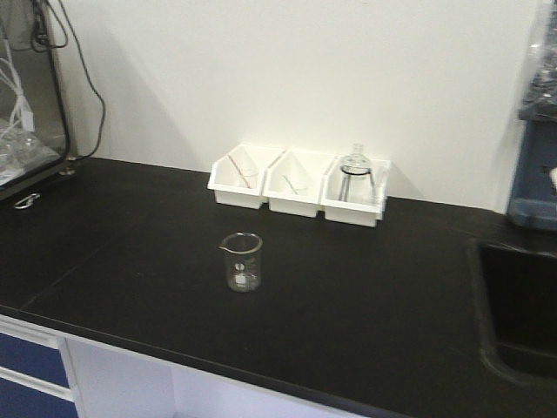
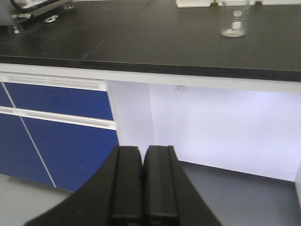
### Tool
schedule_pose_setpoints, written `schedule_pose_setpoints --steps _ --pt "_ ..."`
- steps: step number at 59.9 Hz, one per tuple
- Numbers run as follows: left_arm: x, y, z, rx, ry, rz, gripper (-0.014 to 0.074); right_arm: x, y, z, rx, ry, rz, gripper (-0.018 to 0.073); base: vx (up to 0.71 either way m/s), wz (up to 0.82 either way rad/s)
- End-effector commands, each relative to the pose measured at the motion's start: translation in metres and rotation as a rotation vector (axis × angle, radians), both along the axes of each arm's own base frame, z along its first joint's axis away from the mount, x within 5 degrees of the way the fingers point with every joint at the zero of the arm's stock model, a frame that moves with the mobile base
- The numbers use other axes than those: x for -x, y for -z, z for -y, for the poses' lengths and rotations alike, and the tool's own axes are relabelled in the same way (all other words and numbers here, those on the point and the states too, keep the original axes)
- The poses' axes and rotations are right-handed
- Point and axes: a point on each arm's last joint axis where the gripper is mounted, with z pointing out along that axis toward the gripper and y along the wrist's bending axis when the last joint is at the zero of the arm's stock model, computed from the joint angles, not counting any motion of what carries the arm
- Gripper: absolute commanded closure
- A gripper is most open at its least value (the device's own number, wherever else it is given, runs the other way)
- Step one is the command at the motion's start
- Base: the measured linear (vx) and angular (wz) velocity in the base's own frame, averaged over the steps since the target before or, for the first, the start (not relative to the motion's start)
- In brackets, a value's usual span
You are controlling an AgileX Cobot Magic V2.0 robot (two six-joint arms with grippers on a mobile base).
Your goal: Grab transparent chemical and place on left bench
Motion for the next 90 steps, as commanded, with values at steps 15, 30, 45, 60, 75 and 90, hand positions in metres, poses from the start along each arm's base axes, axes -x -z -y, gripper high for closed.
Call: schedule_pose_setpoints --steps 15,30,45,60,75,90 --pt "0.0015 -0.0027 -0.0002 0.014 0.001 0.081 0.0600 -0.0010 -0.0172 0.0002 0.003 0.002 0.106 0.0559 0.29 0.23" --pt "0.0015 -0.0027 -0.0002 0.014 0.001 0.081 0.0600 -0.0010 -0.0172 0.0002 0.003 0.002 0.106 0.0559 0.33 0.05" --pt "0.0015 -0.0027 -0.0002 0.014 0.001 0.081 0.0600 -0.0010 -0.0172 0.0002 0.003 0.002 0.106 0.0559 0.29 -0.01" --pt "0.0015 -0.0027 -0.0002 0.014 0.001 0.081 0.0600 -0.0010 -0.0172 0.0002 0.003 0.002 0.106 0.0559 0.21 -0.04" --pt "0.0015 -0.0027 -0.0002 0.014 0.001 0.081 0.0600 -0.0010 -0.0172 0.0002 0.003 0.002 0.106 0.0559 0.15 -0.03" --pt "0.0015 -0.0027 -0.0002 0.014 0.001 0.081 0.0600 -0.0043 -0.0161 0.0003 0.003 0.002 0.095 0.0559 0.08 -0.01"
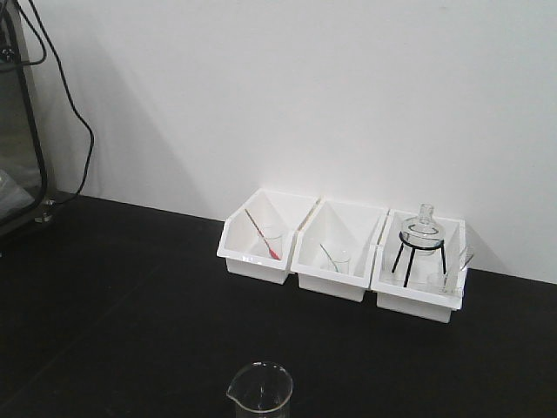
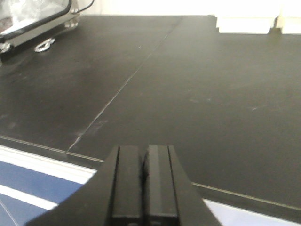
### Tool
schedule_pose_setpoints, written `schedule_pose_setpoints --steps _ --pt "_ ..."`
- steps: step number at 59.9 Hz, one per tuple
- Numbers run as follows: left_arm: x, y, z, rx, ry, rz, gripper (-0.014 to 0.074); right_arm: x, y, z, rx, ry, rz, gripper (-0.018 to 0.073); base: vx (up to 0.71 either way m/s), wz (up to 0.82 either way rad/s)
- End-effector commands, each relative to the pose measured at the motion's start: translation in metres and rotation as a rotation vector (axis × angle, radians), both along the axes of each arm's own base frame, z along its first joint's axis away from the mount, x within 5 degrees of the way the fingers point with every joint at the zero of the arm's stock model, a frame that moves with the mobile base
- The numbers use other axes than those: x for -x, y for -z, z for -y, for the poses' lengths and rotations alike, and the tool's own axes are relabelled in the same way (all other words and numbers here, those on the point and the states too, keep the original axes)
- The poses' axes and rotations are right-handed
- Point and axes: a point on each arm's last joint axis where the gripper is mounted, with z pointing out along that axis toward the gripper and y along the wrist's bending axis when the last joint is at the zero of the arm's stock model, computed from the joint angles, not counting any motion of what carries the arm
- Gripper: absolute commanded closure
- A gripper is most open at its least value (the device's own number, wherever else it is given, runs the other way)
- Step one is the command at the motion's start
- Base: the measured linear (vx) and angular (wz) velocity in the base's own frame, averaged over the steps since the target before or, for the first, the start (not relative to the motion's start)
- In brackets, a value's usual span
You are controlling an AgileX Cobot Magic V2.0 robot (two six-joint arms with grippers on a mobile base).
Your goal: Grab transparent chemical and place on left bench
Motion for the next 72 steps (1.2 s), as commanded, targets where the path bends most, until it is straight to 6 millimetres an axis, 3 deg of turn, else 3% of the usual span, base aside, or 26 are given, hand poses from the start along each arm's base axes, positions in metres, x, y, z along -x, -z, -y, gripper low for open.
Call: schedule_pose_setpoints --steps 1,21,32,40,53,61,72 --pt "0.001 -0.003 0.000 0.014 0.001 0.081 0.0600 -0.004 -0.017 0.000 0.003 0.002 0.098 0.0559 0.01 -0.03" --pt "0.001 -0.003 0.000 0.014 0.001 0.081 0.0600 -0.014 -0.024 0.000 -0.052 -0.005 0.167 0.0559 0.00 0.00" --pt "0.001 -0.003 0.000 0.014 0.001 0.081 0.0600 -0.036 -0.051 -0.011 -0.042 -0.091 0.239 0.0559 0.00 0.00" --pt "0.001 -0.003 0.000 0.014 0.001 0.081 0.0600 -0.061 -0.076 -0.042 -0.021 -0.278 0.282 0.0560 0.00 0.00" --pt "0.001 -0.003 0.000 0.014 0.001 0.081 0.0600 -0.117 -0.084 -0.122 0.073 -0.551 0.322 0.0560 0.00 0.00" --pt "0.001 -0.003 0.000 0.014 0.001 0.081 0.0600 -0.158 -0.074 -0.166 0.073 -0.621 0.319 0.0560 0.00 0.00" --pt "0.001 -0.003 0.000 0.014 0.001 0.081 0.0600 -0.204 -0.060 -0.205 0.040 -0.652 0.330 0.0559 0.00 0.00"
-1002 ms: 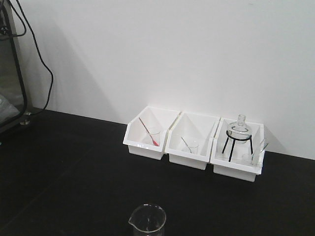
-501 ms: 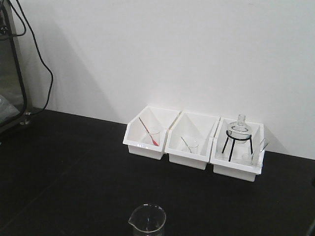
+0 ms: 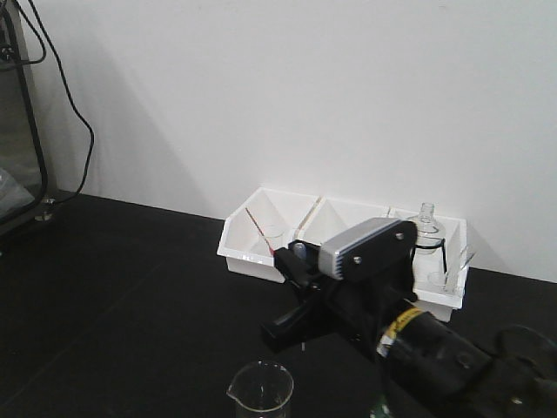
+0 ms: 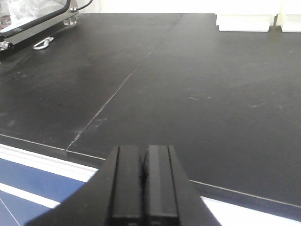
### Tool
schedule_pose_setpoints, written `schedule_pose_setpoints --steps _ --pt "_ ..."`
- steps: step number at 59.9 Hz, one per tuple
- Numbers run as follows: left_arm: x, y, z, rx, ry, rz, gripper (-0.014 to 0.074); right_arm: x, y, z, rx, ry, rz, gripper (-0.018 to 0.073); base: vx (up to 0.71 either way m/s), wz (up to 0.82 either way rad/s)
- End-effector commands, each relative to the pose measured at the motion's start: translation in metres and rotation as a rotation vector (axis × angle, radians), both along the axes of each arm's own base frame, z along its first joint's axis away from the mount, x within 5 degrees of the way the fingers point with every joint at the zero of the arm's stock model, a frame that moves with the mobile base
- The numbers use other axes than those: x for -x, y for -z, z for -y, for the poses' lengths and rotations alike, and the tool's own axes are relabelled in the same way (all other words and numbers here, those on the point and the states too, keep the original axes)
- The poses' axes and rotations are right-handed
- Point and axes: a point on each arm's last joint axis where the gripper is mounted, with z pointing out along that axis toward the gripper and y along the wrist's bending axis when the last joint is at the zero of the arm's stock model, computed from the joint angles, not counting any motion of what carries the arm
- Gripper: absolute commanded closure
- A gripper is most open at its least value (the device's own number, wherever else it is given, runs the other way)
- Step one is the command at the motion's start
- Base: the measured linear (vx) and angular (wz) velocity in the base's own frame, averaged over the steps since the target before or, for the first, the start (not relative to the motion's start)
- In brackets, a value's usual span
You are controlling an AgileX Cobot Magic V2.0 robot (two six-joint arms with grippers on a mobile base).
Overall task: Grab transparent chemical and place on left bench
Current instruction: 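Lower the pipette into the beaker and open the right gripper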
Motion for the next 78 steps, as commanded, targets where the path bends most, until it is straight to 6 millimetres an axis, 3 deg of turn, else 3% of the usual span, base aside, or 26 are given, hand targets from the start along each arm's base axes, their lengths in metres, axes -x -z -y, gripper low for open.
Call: schedule_pose_setpoints --steps 1,11,26,32,45,52,60,68,78 --pt "0.001 -0.003 0.000 0.014 0.001 0.081 0.0600 -0.015 -0.024 -0.013 -0.106 -0.021 0.118 0.0559 0.00 0.00" --pt "0.001 -0.003 0.000 0.014 0.001 0.081 0.0600 -0.031 -0.003 -0.040 -0.091 -0.056 0.061 0.0559 0.00 0.00" --pt "0.001 -0.003 0.000 0.014 0.001 0.081 0.0600 -0.040 0.037 -0.046 0.029 -0.035 -0.116 0.0487 0.00 0.00" --pt "0.001 -0.003 0.000 0.014 0.001 0.081 0.0600 -0.041 0.040 -0.046 0.040 -0.033 -0.135 0.0378 0.00 0.00" --pt "0.001 -0.003 0.000 0.014 0.001 0.081 0.0600 -0.041 0.041 -0.045 0.023 -0.015 -0.162 0.0027 0.00 0.00" --pt "0.001 -0.003 0.000 0.014 0.001 0.081 0.0600 -0.040 0.034 -0.041 -0.006 0.002 -0.179 -0.0040 0.00 0.00" --pt "0.001 -0.003 0.000 0.014 0.001 0.081 0.0600 -0.015 -0.001 -0.023 0.027 0.009 -0.198 -0.0014 0.00 0.00" --pt "0.001 -0.003 0.000 0.014 0.001 0.081 0.0600 0.041 -0.041 0.018 0.034 0.014 -0.134 0.0027 0.00 0.00" --pt "0.001 -0.003 0.000 0.014 0.001 0.081 0.0600 0.102 -0.049 0.062 0.022 0.020 -0.110 0.0061 0.00 0.00"
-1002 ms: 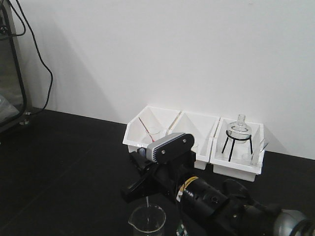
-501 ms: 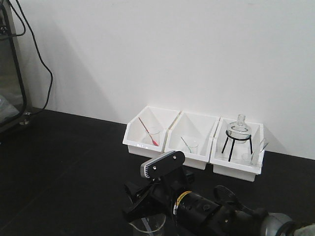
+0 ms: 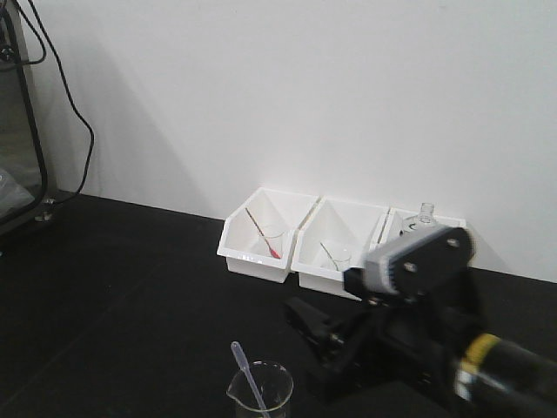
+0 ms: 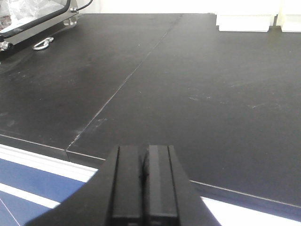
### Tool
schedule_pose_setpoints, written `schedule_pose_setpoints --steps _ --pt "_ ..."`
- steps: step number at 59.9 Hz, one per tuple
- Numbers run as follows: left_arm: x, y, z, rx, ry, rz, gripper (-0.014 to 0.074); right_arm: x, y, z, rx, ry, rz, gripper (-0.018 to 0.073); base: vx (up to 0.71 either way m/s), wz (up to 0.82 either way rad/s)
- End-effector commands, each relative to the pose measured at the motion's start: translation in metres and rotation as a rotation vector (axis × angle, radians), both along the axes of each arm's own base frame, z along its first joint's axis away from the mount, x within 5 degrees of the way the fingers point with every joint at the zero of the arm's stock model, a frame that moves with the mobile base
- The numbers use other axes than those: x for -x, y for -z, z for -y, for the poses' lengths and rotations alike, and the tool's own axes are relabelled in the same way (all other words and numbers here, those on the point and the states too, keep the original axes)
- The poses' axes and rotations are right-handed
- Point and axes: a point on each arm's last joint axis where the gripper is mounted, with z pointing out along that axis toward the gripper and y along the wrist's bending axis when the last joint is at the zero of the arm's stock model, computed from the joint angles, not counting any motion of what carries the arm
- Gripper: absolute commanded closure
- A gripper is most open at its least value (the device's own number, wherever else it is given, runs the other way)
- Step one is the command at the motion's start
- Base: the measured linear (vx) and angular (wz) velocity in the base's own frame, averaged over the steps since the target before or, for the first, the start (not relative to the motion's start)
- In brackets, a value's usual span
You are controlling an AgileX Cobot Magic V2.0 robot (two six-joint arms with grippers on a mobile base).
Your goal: Grab transparent chemical and place on left bench
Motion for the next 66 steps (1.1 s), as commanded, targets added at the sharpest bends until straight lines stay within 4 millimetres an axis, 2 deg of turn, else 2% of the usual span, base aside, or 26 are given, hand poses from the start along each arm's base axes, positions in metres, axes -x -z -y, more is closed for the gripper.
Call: schedule_pose_setpoints --steps 1,8,19,26,32,40,47,50,55,62,66 --pt "0.001 -0.003 0.000 0.014 0.001 0.081 0.0600 0.027 -0.019 0.020 -0.048 0.001 0.091 0.0062 0.00 0.00" --pt "0.001 -0.003 0.000 0.014 0.001 0.081 0.0600 0.055 -0.014 0.041 -0.046 0.011 0.068 0.0064 0.00 0.00" --pt "0.001 -0.003 0.000 0.014 0.001 0.081 0.0600 0.090 -0.001 0.067 -0.023 0.023 0.029 0.0064 0.00 0.00" --pt "0.001 -0.003 0.000 0.014 0.001 0.081 0.0600 0.105 0.005 0.078 -0.018 0.027 0.029 0.0064 0.00 0.00" --pt "0.001 -0.003 0.000 0.014 0.001 0.081 0.0600 0.114 0.009 0.086 0.065 0.032 0.066 0.0078 0.00 0.00" --pt "0.001 -0.003 0.000 0.014 0.001 0.081 0.0600 0.121 0.004 0.100 0.153 0.086 0.182 0.0163 0.00 0.00" --pt "0.001 -0.003 0.000 0.014 0.001 0.081 0.0600 0.129 0.007 0.124 0.122 0.285 0.270 0.0288 0.00 0.00" --pt "0.001 -0.003 0.000 0.014 0.001 0.081 0.0600 0.136 0.015 0.132 0.092 0.370 0.282 0.0345 0.00 0.00" --pt "0.001 -0.003 0.000 0.014 0.001 0.081 0.0600 0.146 0.040 0.141 0.037 0.472 0.291 0.0441 0.00 0.00" --pt "0.001 -0.003 0.000 0.014 0.001 0.081 0.0600 0.154 0.090 0.146 0.048 0.540 0.316 0.0574 0.00 0.00" --pt "0.001 -0.003 0.000 0.014 0.001 0.081 0.0600 0.154 0.121 0.146 0.040 0.545 0.305 0.0570 0.00 0.00"
